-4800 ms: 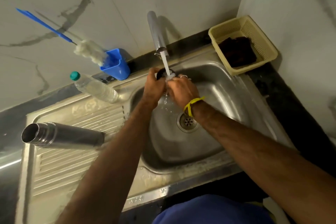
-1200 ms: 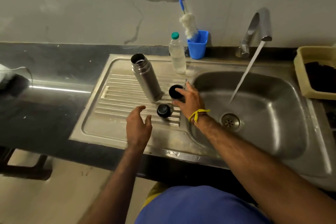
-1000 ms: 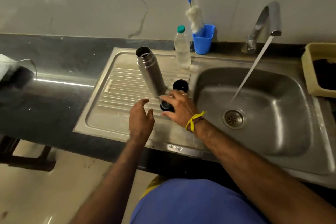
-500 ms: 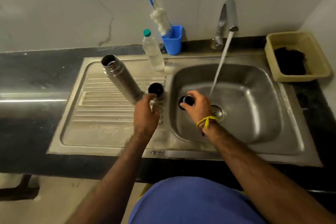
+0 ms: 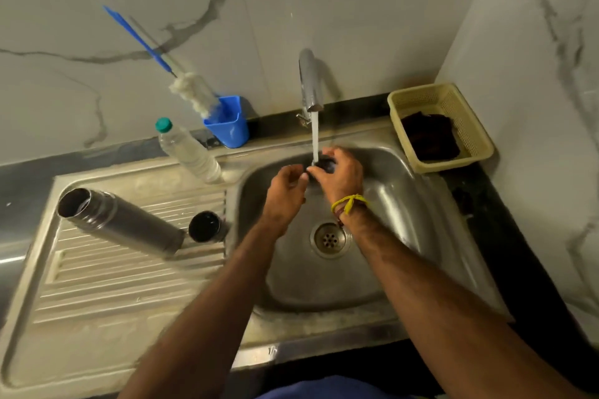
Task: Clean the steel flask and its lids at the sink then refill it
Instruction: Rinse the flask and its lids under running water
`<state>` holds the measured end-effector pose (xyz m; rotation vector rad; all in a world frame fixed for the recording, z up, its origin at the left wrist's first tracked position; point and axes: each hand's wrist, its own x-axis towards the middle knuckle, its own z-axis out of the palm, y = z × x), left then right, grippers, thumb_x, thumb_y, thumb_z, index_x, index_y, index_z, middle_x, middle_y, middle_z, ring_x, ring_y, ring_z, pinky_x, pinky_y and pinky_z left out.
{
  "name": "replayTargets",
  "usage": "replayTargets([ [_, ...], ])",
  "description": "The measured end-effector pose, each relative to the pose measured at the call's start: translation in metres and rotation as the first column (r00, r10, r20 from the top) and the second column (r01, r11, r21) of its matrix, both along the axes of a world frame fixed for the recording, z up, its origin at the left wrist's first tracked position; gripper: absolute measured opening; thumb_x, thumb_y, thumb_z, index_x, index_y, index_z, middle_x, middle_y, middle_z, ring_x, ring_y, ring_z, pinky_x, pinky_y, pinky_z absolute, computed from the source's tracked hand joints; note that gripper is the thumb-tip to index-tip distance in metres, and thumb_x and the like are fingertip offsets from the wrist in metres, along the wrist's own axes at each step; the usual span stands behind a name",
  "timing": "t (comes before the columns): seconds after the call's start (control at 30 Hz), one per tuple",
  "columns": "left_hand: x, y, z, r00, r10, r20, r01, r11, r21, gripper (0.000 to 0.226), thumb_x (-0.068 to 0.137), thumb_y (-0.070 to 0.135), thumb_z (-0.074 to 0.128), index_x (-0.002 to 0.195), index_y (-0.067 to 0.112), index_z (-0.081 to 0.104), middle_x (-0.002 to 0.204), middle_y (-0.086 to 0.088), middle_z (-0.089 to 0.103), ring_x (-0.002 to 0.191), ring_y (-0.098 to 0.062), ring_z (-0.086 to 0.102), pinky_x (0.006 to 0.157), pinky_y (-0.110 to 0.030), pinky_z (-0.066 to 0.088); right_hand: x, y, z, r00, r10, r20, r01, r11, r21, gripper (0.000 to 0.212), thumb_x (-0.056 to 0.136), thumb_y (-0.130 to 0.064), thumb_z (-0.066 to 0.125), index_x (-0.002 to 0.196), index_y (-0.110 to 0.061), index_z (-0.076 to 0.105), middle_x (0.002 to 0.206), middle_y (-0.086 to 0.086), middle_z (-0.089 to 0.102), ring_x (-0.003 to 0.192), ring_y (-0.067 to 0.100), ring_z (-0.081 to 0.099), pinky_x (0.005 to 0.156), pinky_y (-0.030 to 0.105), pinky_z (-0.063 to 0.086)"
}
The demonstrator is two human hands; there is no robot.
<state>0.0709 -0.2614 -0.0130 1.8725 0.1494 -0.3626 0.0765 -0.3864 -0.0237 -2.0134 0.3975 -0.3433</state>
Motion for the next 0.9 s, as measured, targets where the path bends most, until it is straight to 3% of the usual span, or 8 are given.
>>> replayTargets([
  [0.1, 0.014, -0.015, 0.003, 0.984, 0.022, -0.175, -0.074, 0.952, -0.297, 0.028, 0.108, 0.03, 0.046, 0.132, 0.021, 0.058, 0.122, -0.004, 0.068, 0.114, -0.021, 0.066, 0.093, -0.044, 0.058, 0.001, 0.009, -0.01, 0.999, 0.003, 0.047, -0.007, 0.996, 0.088, 0.032, 0.076, -0.017, 0.085, 0.101, -0.01, 0.068, 0.094, 0.004, 0.069, 0.081, 0.014, 0.067, 0.072, 0.026, 0.059],
  [0.17, 0.021, -0.019, 0.002, 0.978, 0.025, -0.205, -0.094, 0.937, -0.335, 0.027, 0.108, 0.028, 0.044, 0.128, 0.023, 0.062, 0.119, -0.004, 0.07, 0.108, -0.018, 0.067, 0.092, -0.042, 0.057, -0.001, 0.016, -0.015, 0.992, -0.004, 0.126, -0.001, 0.999, 0.035, 0.027, 0.079, -0.017, 0.081, 0.103, -0.012, 0.069, 0.098, 0.003, 0.065, 0.084, 0.015, 0.065, 0.073, 0.03, 0.059],
  [0.33, 0.039, -0.017, -0.012, 0.976, 0.09, -0.197, -0.142, 0.953, -0.269, 0.027, 0.106, 0.019, 0.048, 0.124, 0.006, 0.064, 0.113, -0.013, 0.071, 0.102, -0.025, 0.068, 0.079, -0.034, 0.058, 0.0, 0.012, -0.03, 0.984, 0.155, 0.092, -0.152, 0.987, -0.043, 0.035, 0.081, -0.014, 0.075, 0.115, -0.01, 0.066, 0.113, 0.007, 0.061, 0.101, 0.021, 0.063, 0.087, 0.035, 0.058],
  [0.47, 0.035, -0.012, -0.017, 0.995, -0.033, -0.095, 0.009, 0.97, -0.242, 0.03, 0.108, 0.018, 0.045, 0.131, 0.008, 0.061, 0.119, -0.015, 0.07, 0.1, -0.022, 0.069, 0.077, -0.031, 0.058, 0.013, -0.008, -0.028, 0.993, -0.031, -0.117, 0.06, 0.965, 0.256, 0.026, 0.089, -0.021, 0.071, 0.113, -0.012, 0.069, 0.107, 0.009, 0.072, 0.099, 0.022, 0.069, 0.09, 0.042, 0.057],
  [0.63, 0.037, -0.012, -0.021, 0.996, 0.015, -0.088, -0.035, 0.973, -0.227, 0.031, 0.11, 0.02, 0.04, 0.129, 0.004, 0.059, 0.12, -0.018, 0.067, 0.108, -0.032, 0.069, 0.079, -0.036, 0.062, 0.011, -0.003, -0.027, 0.972, 0.077, -0.222, 0.031, 0.895, 0.445, 0.021, 0.092, -0.029, 0.066, 0.109, -0.019, 0.062, 0.108, 0.009, 0.068, 0.099, 0.026, 0.069, 0.083, 0.048, 0.061],
  [0.77, 0.035, -0.017, -0.017, 0.996, -0.085, 0.026, 0.087, 0.991, -0.099, 0.027, 0.109, 0.026, 0.042, 0.124, 0.011, 0.06, 0.11, -0.011, 0.068, 0.095, -0.02, 0.071, 0.078, -0.036, 0.062, 0.013, 0.0, -0.024, 0.964, 0.007, -0.264, 0.114, 0.892, 0.438, 0.019, 0.1, -0.029, 0.057, 0.113, -0.015, 0.059, 0.11, 0.011, 0.067, 0.095, 0.026, 0.069, 0.077, 0.045, 0.063],
  [0.83, 0.037, -0.02, -0.015, 0.994, -0.107, 0.026, 0.108, 0.993, -0.053, 0.027, 0.11, 0.027, 0.041, 0.122, 0.01, 0.059, 0.101, -0.009, 0.067, 0.077, -0.009, 0.068, 0.065, -0.025, 0.057, 0.011, 0.002, -0.022, 0.98, -0.007, -0.199, 0.081, 0.925, 0.37, 0.022, 0.102, -0.029, 0.054, 0.116, -0.014, 0.061, 0.108, 0.011, 0.068, 0.094, 0.025, 0.068, 0.077, 0.042, 0.062],
  [0.9, 0.041, -0.021, -0.01, 0.998, -0.054, -0.01, 0.054, 0.998, -0.034, 0.029, 0.11, 0.031, 0.04, 0.119, 0.012, 0.06, 0.099, -0.008, 0.065, 0.072, -0.009, 0.065, 0.055, -0.017, 0.05, 0.007, 0.007, -0.022, 0.993, 0.032, -0.111, -0.002, 0.967, 0.256, 0.022, 0.102, -0.025, 0.053, 0.114, -0.009, 0.062, 0.107, 0.014, 0.067, 0.095, 0.027, 0.066, 0.08, 0.037, 0.057],
])
